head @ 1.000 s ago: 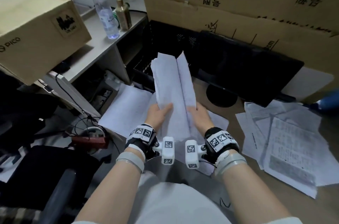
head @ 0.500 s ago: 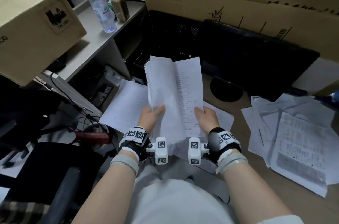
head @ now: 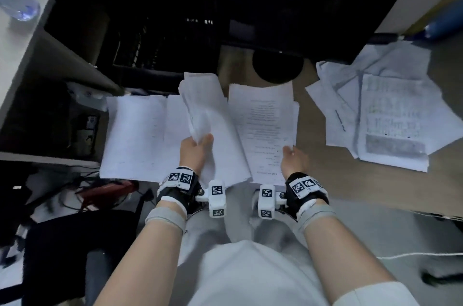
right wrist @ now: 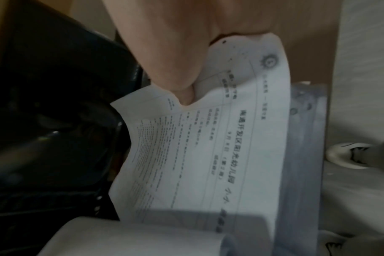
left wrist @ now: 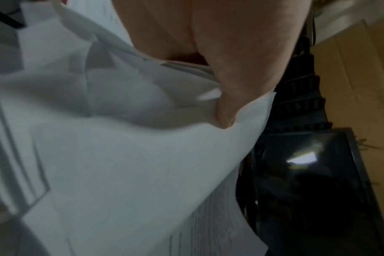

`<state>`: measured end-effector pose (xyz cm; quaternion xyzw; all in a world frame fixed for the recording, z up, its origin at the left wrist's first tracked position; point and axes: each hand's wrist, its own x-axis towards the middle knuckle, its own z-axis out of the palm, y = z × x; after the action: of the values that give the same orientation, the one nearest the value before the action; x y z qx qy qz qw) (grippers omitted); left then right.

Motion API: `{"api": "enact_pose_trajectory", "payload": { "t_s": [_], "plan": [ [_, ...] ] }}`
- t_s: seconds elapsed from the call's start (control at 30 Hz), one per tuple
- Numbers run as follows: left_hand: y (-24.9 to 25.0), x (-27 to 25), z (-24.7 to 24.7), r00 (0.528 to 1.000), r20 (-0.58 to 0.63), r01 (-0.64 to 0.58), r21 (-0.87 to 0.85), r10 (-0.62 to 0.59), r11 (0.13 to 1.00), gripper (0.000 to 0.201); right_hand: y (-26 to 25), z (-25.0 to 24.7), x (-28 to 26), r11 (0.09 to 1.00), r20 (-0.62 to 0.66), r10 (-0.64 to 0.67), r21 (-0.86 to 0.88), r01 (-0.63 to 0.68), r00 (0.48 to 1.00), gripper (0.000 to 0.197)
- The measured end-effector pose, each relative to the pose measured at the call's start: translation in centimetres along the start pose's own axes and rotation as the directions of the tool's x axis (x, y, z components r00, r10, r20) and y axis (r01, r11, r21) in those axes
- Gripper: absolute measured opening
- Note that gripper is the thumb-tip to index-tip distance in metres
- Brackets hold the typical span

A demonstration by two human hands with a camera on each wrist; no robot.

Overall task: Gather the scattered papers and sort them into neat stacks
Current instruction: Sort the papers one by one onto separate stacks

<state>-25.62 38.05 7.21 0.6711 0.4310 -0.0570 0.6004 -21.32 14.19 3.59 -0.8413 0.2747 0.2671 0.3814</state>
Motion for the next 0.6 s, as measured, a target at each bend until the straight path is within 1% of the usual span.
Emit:
{"api": "enact_pose_trajectory", "payload": {
  "t_s": [0.07,0.13,0.2,0.27,0.3,0.33,0.4,0.43,0.47,0.5,0.53,0.57,0.6],
  "plan": [
    [0.2,0.3,0.7,1.000,-0.010,0.010,0.009,-0.010,1.000,0.018,1.1,0.0,0.8,0.995,-0.022,0.095,-0.034,-0.095,0.995,0.043],
    [0.0,0.7,0.8,1.000,-0.007,0.027,0.022,-0.027,0.999,0.018,1.2,0.4,1.3,0.986,-0.012,0.154,-0.057,-0.155,0.988,0.041],
    [-0.3,0.9,0.7,0.999,-0.013,0.035,0.033,-0.034,0.999,0.018,0.9,1.2,2.0,0.983,-0.015,0.172,-0.063,-0.172,0.985,0.039],
    [-0.4,1.1,0.5,0.999,-0.018,0.043,0.052,-0.042,0.998,0.020,0.4,1.7,2.8,0.987,-0.040,0.160,-0.018,-0.160,0.986,0.041],
    [-0.4,1.2,0.6,0.999,-0.020,0.050,0.065,-0.049,0.997,0.026,0.4,1.9,3.2,0.986,-0.052,0.164,0.010,-0.164,0.985,0.045],
    [-0.3,1.2,0.8,0.998,-0.017,0.060,0.076,-0.059,0.995,0.030,0.3,1.9,3.4,0.985,-0.070,0.172,0.014,-0.172,0.983,0.053],
    [0.0,1.1,1.5,0.998,0.016,0.059,0.106,-0.060,0.993,0.027,-0.1,1.8,3.5,0.983,-0.158,0.161,-0.065,-0.173,0.974,0.079],
    [0.1,1.1,1.9,0.998,0.036,0.048,0.118,-0.053,0.992,0.025,-0.5,1.7,3.3,0.986,-0.205,0.110,-0.101,-0.133,0.972,0.087],
    [0.3,0.9,2.3,0.997,0.057,0.042,0.134,-0.050,0.990,0.024,-1.2,1.7,2.9,0.993,-0.207,0.035,-0.105,-0.058,0.978,0.088],
    [0.4,0.9,2.6,0.996,0.075,0.034,0.143,-0.045,0.989,0.025,-1.8,2.0,2.7,0.997,-0.141,-0.059,-0.049,0.053,0.988,0.083],
    [0.5,0.8,2.9,0.995,0.096,0.025,0.138,-0.039,0.990,0.028,-2.7,2.4,2.3,0.984,-0.008,-0.162,0.076,0.162,0.987,0.074],
    [0.5,0.8,3.0,0.992,0.120,0.025,0.126,-0.040,0.992,0.030,-3.6,2.9,1.8,0.954,0.149,-0.243,0.213,0.209,0.959,0.068],
    [0.5,0.6,3.2,0.989,0.139,0.032,0.118,-0.049,0.993,0.031,-4.5,3.3,1.0,0.928,0.277,-0.295,0.311,0.206,0.914,0.066]
  ]
}}
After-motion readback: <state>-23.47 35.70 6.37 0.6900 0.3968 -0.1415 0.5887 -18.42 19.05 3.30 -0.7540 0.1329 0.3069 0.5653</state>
